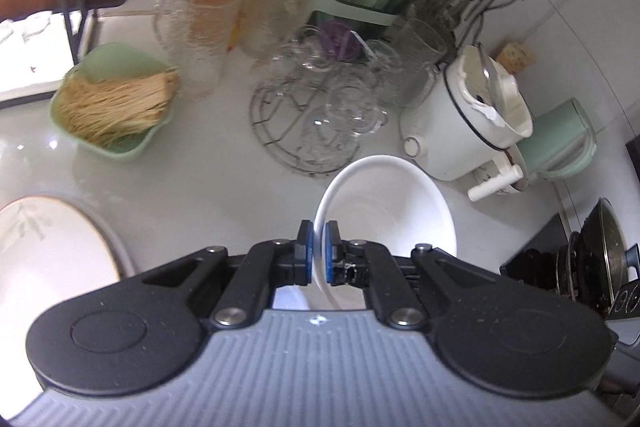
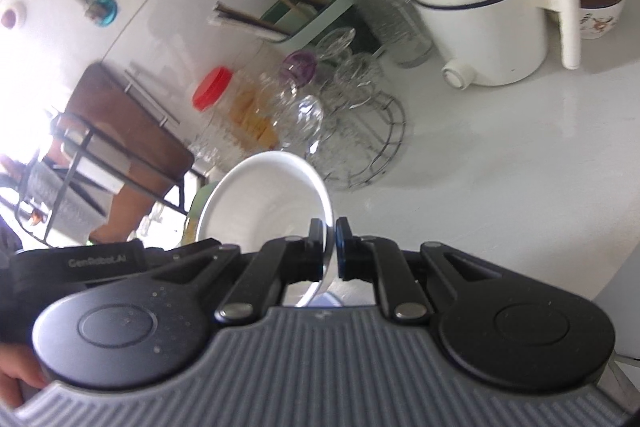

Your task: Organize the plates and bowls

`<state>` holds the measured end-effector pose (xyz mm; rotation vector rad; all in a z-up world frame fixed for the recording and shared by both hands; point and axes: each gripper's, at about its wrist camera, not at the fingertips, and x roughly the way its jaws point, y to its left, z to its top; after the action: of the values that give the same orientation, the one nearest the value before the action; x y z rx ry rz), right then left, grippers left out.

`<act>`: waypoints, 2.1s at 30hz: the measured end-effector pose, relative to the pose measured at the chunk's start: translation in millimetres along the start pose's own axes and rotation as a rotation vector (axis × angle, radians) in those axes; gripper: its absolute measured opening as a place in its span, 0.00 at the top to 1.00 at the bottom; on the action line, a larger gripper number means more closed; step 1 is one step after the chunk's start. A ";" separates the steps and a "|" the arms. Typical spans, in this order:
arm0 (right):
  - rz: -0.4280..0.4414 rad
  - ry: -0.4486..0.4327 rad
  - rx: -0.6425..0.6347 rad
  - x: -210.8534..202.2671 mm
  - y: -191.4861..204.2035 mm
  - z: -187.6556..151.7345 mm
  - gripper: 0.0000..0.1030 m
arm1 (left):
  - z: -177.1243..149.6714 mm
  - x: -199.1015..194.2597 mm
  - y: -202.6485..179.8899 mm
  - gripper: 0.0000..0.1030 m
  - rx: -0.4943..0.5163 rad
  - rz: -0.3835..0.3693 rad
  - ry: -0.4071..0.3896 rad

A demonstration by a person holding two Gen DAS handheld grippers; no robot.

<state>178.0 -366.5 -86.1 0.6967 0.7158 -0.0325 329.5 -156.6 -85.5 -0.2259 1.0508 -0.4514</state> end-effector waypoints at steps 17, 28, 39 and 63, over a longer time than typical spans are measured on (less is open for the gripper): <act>-0.006 0.114 -0.167 32.7 44.4 -16.1 0.89 | -22.1 -18.3 56.6 0.94 -0.078 0.033 0.010; -0.083 0.173 -0.307 48.2 53.7 -48.0 0.89 | -50.3 4.1 78.9 0.93 -0.076 0.060 0.076; -0.136 0.240 -0.381 62.6 51.6 -68.0 0.89 | -76.5 28.6 85.9 0.92 -0.054 0.127 0.139; -0.059 0.276 -0.073 89.7 -1.3 -55.8 0.64 | -81.4 61.0 97.9 0.46 -0.094 0.088 0.142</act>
<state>213.1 -316.1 -172.0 0.6161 0.9975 0.0360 308.3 -95.3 -210.8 -0.2325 1.2177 -0.3429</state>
